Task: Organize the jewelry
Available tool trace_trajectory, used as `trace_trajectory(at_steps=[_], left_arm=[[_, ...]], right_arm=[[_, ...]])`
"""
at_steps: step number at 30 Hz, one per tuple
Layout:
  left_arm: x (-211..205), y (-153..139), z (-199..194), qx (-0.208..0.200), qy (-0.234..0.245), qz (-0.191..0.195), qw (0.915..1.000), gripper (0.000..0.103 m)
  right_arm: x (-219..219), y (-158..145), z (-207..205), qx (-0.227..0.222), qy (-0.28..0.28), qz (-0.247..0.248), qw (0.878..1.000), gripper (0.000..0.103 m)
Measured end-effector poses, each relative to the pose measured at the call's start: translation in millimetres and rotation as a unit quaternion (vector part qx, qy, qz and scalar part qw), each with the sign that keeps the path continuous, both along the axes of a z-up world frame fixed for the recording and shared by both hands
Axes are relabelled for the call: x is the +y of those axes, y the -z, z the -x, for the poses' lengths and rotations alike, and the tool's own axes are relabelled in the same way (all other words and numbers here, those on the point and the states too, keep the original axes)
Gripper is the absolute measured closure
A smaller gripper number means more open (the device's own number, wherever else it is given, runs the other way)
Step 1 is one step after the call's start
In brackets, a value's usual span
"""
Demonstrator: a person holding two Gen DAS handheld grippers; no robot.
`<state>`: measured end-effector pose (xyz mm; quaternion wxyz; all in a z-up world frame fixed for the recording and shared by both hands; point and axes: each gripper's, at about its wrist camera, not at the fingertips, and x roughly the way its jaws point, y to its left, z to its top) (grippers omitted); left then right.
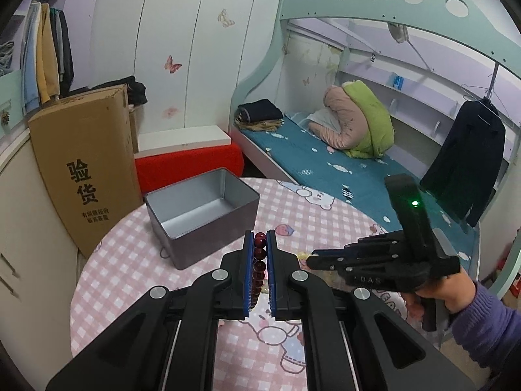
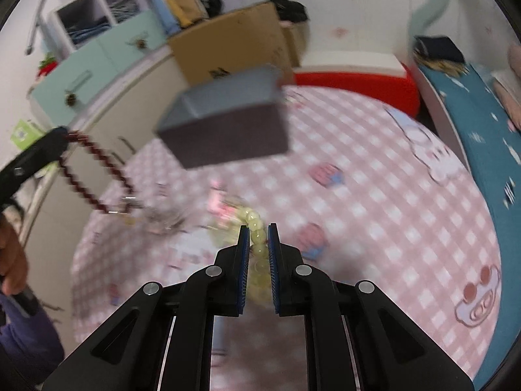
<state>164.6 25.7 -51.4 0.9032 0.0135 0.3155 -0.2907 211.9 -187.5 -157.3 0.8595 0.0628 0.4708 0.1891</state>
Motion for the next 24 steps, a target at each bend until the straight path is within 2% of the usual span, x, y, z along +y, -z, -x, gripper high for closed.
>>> trace_trajectory(at_steps=[7,13,24], left_arm=[[-4,2,1,0.004,0.006,0.001,1.0000,0.097],[-5,4,2,0.009,0.007,-0.003,0.9999,0.097],[-8,6,9,0.012,0.015,-0.004,0.9998,0.097]], right_arm=[[-10,15,-3,-0.001,0.006,0.045,0.999,0.088],[1,12,-2,-0.015,-0.004,0.088,0.996,0.088],[-5,17,13,0.010,0.002,0.073,0.997,0.088]])
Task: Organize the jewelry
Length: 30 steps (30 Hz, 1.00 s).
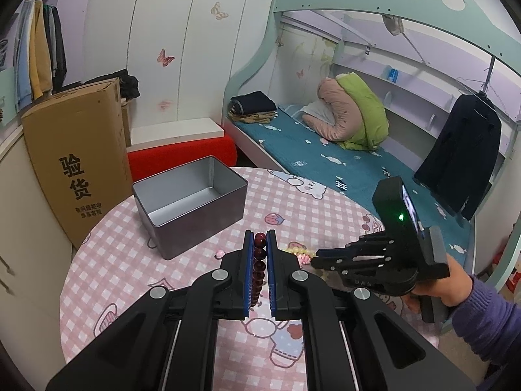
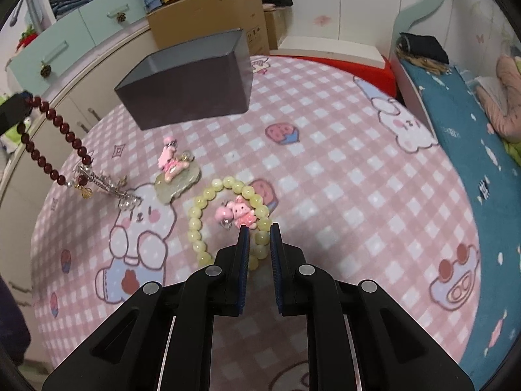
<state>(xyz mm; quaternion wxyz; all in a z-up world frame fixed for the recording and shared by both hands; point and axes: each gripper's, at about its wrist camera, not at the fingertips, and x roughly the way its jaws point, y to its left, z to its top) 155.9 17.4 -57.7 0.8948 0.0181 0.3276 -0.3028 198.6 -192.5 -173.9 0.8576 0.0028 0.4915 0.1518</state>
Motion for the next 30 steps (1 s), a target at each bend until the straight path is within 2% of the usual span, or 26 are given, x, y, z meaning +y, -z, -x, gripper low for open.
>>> trace_trajectory(at_steps=[5,11,13,15,19,30], left_arm=[[-1,-3,4,-0.002,0.005,-0.002,1.0000,0.097],[-2,-4,7,-0.001,0.007,-0.002,1.0000,0.097],[-4,-4,7,-0.001,0.008,-0.001,1.0000,0.097],[-5,-5,9,-0.002,0.013,0.000,0.9999,0.097],[-5,-6,10,-0.003,0.016,0.000,0.9999,0.097],[-5,-19,3,-0.008,0.022,0.009,0.9997,0.097]], right_arm=[[-2,1,2,0.004,0.015,-0.007,1.000,0.088],[13,0,9,-0.013,-0.005,0.036,0.999,0.078],[15,1,11,-0.029,-0.005,0.045,0.999,0.079],[18,1,13,-0.036,-0.010,0.051,0.998,0.091],[23,-4,17,-0.057,-0.014,0.067,0.996,0.093],[44,-79,25,-0.153,-0.041,0.075,0.985,0.093]])
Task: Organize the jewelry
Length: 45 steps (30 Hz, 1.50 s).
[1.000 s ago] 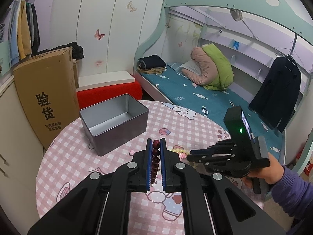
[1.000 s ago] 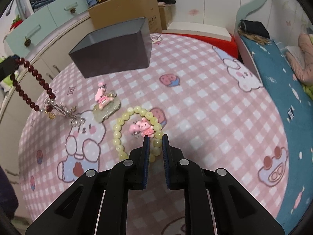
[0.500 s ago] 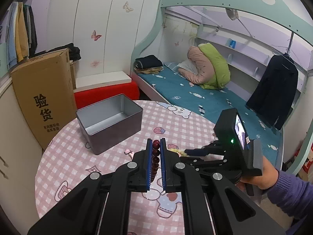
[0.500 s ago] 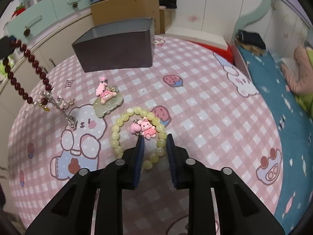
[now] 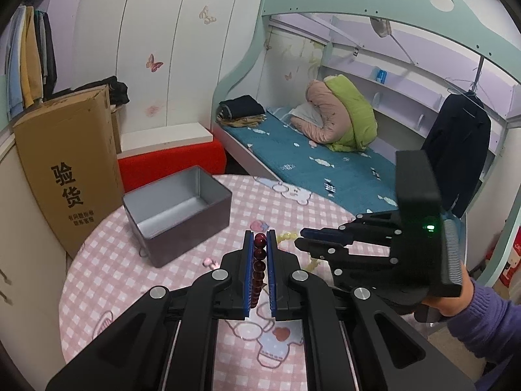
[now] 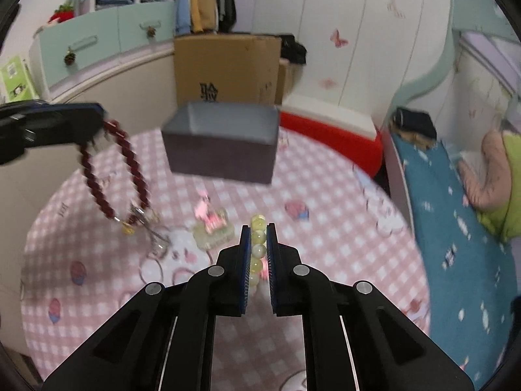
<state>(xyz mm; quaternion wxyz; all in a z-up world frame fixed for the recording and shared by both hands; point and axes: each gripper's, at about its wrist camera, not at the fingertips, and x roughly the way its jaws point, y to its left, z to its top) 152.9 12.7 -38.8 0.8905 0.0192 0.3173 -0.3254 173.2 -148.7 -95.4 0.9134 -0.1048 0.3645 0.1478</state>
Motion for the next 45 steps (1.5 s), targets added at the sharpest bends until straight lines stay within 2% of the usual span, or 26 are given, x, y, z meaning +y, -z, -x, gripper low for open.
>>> trace_trajectory(at_steps=[6,14,19,24,30,34,41,45], left_arm=[[0,-25,-27,-0.011,-0.011,0.005,0.9999,0.097],[12,-60,-81,-0.032,-0.069,0.019,0.9969,0.097],[23,-58,-117,-0.015,-0.099,0.048,0.9938,0.097],[21,-17,-149,0.036,-0.115,0.030,0.9922,0.097],[24,33,-171,0.085,-0.130,0.007,0.9879,0.097],[26,28,-167,0.076,-0.125,0.009,0.9893,0.097],[28,-12,-150,0.034,-0.109,0.038,0.9928,0.097],[25,-17,-148,0.032,-0.106,0.036,0.9932,0.097]], right_arm=[[13,-38,-24,-0.030,-0.009,-0.001,1.000,0.093],[26,-77,-80,-0.052,0.004,-0.065,0.997,0.093],[33,-70,-118,-0.032,0.010,-0.109,0.994,0.093],[42,-37,-149,0.015,0.011,-0.126,0.992,0.093],[47,-1,-162,0.051,0.015,-0.129,0.990,0.093],[46,1,-161,0.047,0.014,-0.132,0.990,0.093],[45,-17,-153,0.029,0.008,-0.140,0.990,0.093],[44,-14,-155,0.041,0.010,-0.146,0.988,0.093]])
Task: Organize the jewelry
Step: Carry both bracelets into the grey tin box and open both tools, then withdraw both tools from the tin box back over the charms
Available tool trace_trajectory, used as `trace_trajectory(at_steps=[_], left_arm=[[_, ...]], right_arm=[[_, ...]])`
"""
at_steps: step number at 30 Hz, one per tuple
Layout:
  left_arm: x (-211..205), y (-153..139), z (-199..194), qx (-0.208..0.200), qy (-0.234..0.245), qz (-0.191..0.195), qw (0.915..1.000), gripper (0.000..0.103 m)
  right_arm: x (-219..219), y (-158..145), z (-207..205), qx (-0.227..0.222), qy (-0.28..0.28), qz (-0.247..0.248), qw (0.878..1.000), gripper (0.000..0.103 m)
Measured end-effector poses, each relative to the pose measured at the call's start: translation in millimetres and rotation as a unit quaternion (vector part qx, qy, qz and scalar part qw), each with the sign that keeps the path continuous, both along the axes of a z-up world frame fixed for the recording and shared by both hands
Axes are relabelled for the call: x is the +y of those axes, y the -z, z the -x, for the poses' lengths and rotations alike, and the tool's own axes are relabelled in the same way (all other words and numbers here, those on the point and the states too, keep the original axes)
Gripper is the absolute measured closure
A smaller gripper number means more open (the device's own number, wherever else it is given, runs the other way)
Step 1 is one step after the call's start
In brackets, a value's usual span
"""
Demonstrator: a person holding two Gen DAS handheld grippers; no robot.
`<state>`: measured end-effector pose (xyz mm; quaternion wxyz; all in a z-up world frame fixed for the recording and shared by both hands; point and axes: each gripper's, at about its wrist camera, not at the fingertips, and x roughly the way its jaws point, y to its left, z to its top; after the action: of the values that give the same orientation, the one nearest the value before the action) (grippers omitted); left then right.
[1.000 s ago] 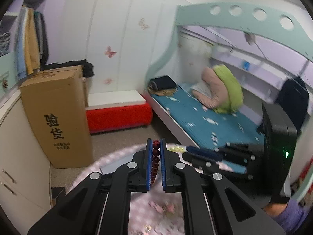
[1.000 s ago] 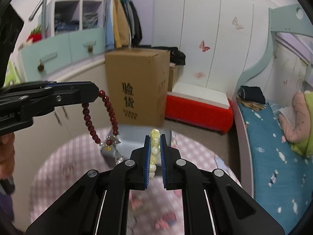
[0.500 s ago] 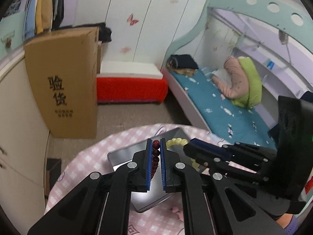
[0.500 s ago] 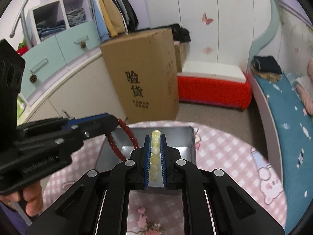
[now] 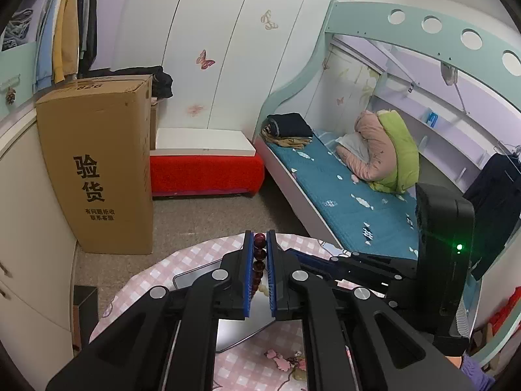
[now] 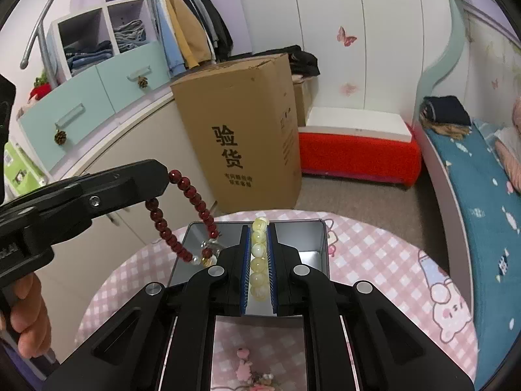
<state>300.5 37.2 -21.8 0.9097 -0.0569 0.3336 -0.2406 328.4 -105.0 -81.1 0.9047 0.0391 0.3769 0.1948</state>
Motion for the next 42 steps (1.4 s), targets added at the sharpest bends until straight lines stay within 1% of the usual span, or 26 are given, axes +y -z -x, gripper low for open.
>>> trace_trajectory(at_steps=[4,7,11,14,18,19,20,21,22,25,27,29,30,31,32,33,34,38,39,40,42], left_arm=[[-2,16,-10,0.021,-0.008,-0.009,0.9997,0.097],[-3,36,-18,0.042,-0.016,-0.024,0.9987,0.097],[-6,66,-30,0.068,-0.024,-0.060,0.9956,0.097],[-8,82,-33,0.077,-0.029,-0.082,0.9933,0.096],[-9,90,-32,0.078,-0.024,-0.096,0.9920,0.096],[-10,92,-32,0.079,-0.023,-0.101,0.9914,0.094],[-10,93,-32,0.081,-0.022,-0.103,0.9911,0.089],[-10,93,-31,0.081,-0.024,-0.105,0.9908,0.075],[-10,93,-30,0.076,-0.026,-0.105,0.9913,0.066],[-10,91,-25,0.068,-0.029,-0.110,0.9912,0.062],[-10,86,-21,0.066,-0.027,-0.102,0.9922,0.061],[-9,80,-16,0.058,-0.026,-0.096,0.9933,0.056],[-7,76,-11,0.051,-0.027,-0.093,0.9940,0.051],[-5,71,-6,0.043,-0.029,-0.090,0.9946,0.049],[-4,68,-2,0.039,-0.031,-0.088,0.9949,0.049],[-1,63,5,0.033,-0.033,-0.083,0.9955,0.048],[1,60,8,0.031,-0.035,-0.079,0.9958,0.047],[12,47,33,0.014,-0.043,-0.064,0.9969,0.045],[14,44,42,0.008,-0.046,-0.062,0.9970,0.044],[16,42,49,0.003,-0.046,-0.062,0.9970,0.042],[19,42,66,-0.003,-0.052,-0.073,0.9959,0.041]], right_arm=[[0,12,-8,0.019,0.001,-0.001,1.000,0.093],[-2,23,-13,0.033,0.004,-0.002,0.999,0.093],[-1,36,-20,0.046,0.007,0.006,0.999,0.093],[-1,47,-25,0.057,0.008,0.011,0.998,0.093],[0,56,-26,0.063,0.006,0.018,0.998,0.091],[1,57,-25,0.064,0.006,0.018,0.998,0.091],[2,58,-25,0.064,0.006,0.019,0.998,0.091],[2,57,-24,0.064,0.007,0.020,0.998,0.091],[2,57,-24,0.064,0.009,0.021,0.998,0.090],[1,55,-21,0.065,0.010,0.022,0.998,0.090],[-1,52,-17,0.063,0.012,0.024,0.998,0.090],[-4,47,-13,0.060,0.014,0.022,0.998,0.090],[-6,44,-10,0.056,0.016,0.021,0.998,0.090],[-8,41,-7,0.054,0.017,0.021,0.998,0.079],[-9,37,-3,0.048,0.019,0.020,0.998,0.068],[-11,34,1,0.041,0.025,0.024,0.999,0.050],[-13,29,6,0.031,0.027,0.027,0.999,0.049],[-22,12,29,0.008,0.031,0.027,0.999,0.049],[-24,8,33,0.002,0.033,0.031,0.999,0.047],[-27,5,40,-0.005,0.034,0.034,0.999,0.044],[-34,-2,56,-0.017,0.034,0.039,0.999,0.043]])
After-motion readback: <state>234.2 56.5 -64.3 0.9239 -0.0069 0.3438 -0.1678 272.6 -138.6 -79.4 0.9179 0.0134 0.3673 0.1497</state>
